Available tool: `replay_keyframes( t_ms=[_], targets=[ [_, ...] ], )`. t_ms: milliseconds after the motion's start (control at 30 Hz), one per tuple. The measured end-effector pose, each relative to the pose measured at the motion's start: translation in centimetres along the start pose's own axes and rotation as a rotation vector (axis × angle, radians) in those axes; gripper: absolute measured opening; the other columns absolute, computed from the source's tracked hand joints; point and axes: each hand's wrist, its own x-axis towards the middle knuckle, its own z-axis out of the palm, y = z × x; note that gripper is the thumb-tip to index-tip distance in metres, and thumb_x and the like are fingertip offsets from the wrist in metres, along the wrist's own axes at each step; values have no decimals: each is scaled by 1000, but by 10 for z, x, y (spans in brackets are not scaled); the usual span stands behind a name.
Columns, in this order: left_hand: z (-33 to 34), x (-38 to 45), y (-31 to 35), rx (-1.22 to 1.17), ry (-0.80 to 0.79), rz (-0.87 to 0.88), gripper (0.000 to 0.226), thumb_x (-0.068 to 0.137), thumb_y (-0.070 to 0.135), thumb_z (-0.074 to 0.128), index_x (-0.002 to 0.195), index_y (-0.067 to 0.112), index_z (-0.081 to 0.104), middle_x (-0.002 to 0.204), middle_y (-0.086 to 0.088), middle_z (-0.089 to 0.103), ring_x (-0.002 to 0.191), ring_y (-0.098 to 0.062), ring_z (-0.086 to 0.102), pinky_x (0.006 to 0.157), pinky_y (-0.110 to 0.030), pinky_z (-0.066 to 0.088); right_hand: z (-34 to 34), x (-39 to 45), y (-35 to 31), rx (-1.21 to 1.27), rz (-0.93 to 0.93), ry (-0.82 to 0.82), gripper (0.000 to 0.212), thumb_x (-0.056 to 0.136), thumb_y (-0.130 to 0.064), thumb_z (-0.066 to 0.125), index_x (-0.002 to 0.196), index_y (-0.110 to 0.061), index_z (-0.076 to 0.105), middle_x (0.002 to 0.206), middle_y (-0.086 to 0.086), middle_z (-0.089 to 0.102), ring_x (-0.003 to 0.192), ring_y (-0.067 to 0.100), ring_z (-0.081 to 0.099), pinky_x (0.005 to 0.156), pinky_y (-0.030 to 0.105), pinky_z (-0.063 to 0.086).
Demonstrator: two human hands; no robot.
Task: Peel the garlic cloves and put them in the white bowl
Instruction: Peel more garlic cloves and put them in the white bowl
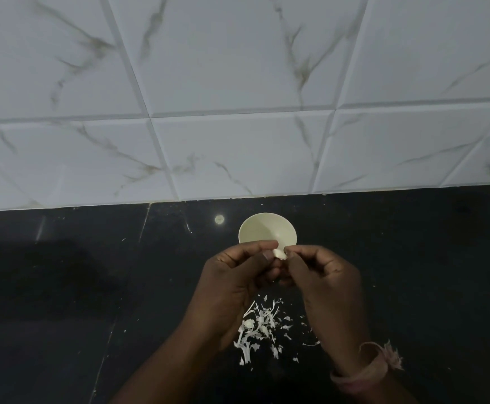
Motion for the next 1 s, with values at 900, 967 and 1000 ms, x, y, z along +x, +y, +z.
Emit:
replay_keyframes(
  t_ms=[900,967,1000],
  targets=[
    [-32,9,-40,682,103,-102,14,93,20,70,86,14,80,76,-5,78,69,-15,73,65,-25,57,4,2,49,46,317,-118,9,88,2,72,93,-5,77,81,13,77,77,30,77,72,36,63],
    [-35,11,-41,663,103,-126,12,92,21,71,87,14,80,77,-8,78,75,-25,76,73,-35,59,3,1,52,37,332,-127,9,88,2,72,92,-4,77,81,14,77,76,31,77,73,38,63],
    [-36,12,-42,665,102,-140,11,91,21,72,86,14,80,78,-9,78,77,-29,76,75,-38,60,3,1,53,35,341,-125,9,87,2,72,91,-4,77,81,14,77,76,31,76,73,38,62]
  ],
)
